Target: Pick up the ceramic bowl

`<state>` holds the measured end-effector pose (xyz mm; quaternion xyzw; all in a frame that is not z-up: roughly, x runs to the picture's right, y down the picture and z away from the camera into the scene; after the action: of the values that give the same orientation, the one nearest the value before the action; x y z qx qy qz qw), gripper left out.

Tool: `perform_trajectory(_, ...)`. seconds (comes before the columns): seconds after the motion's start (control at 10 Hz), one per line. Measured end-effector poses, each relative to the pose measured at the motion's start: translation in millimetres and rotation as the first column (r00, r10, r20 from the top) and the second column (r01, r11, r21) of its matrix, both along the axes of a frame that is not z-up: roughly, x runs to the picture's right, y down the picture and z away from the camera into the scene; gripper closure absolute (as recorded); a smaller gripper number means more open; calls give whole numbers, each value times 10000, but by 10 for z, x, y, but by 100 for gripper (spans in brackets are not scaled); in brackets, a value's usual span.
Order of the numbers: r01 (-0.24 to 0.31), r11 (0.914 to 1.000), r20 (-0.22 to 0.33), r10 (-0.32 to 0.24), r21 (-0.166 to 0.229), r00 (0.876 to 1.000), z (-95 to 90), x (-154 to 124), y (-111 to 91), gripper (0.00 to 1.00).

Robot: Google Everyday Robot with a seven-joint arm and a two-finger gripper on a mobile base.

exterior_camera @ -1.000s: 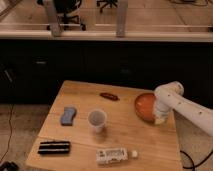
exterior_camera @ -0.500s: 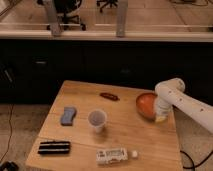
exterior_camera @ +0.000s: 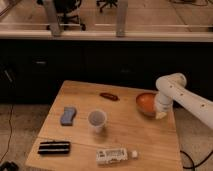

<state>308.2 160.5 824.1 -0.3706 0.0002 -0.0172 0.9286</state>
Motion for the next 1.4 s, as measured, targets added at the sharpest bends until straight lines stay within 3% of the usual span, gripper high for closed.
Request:
perform_trajectory(0.5, -3, 9999, 214, 6, -135, 9998, -99, 6, -178, 100)
perform_trajectory(0.9, 205, 9996, 608, -193, -197, 9980, -326, -4, -499, 100)
perform_trajectory(1.4, 360, 9991, 849, -339, -239, 9958, -415, -41, -675, 100)
